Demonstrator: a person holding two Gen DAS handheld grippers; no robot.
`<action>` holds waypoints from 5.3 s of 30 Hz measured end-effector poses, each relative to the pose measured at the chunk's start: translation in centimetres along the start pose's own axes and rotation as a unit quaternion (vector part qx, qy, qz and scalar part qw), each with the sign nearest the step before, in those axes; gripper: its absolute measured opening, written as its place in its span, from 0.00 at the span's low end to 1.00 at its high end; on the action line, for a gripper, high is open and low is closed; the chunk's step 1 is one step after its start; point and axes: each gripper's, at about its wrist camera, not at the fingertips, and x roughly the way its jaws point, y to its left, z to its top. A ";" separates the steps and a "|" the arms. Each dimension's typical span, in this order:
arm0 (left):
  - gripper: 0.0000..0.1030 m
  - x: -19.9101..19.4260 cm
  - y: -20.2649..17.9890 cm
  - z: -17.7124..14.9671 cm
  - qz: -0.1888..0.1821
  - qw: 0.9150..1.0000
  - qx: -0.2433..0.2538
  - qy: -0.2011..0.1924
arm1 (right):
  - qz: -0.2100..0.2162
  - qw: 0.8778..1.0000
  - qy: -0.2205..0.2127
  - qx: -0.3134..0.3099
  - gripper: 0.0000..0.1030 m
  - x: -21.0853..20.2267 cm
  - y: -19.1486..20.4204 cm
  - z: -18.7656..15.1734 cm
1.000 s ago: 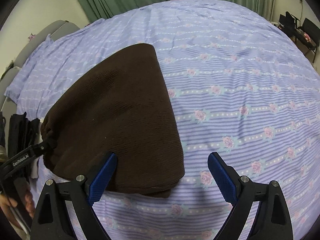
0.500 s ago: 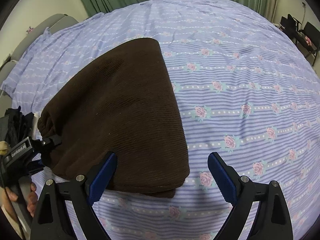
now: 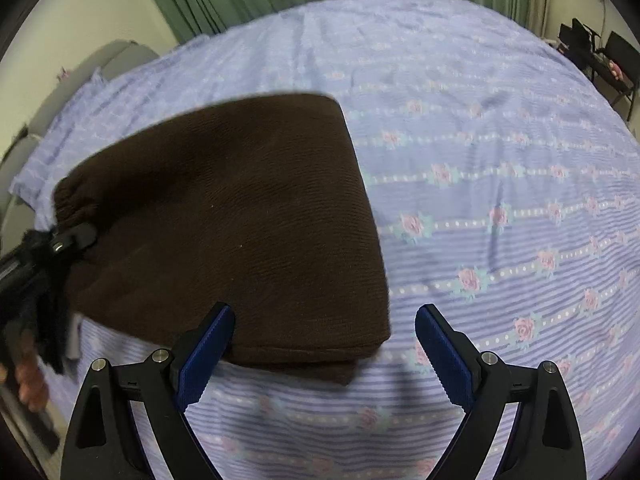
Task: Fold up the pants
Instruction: 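Grasp the cuff end of the bundle with the left tool and fold it over, then grasp the brown bundle with the right tool beside the left tool and lift, then carry the lifted brown bundle with both tools toward the black clothes stack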
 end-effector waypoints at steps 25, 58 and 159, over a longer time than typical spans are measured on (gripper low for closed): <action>0.94 8.4 5.1 0.0 -0.014 0.997 -0.049 0.061 | -0.004 1.000 -0.018 -0.019 0.89 6.4 -0.6 4.5; 0.59 6.0 -1.7 -7.1 -0.080 0.992 -0.056 0.086 | 0.040 0.999 0.019 0.011 0.38 2.3 -5.0 0.0; 0.50 -28.7 44.5 7.4 -0.002 1.000 0.020 0.019 | 0.045 0.990 -0.038 -0.128 0.35 -2.6 54.6 -3.1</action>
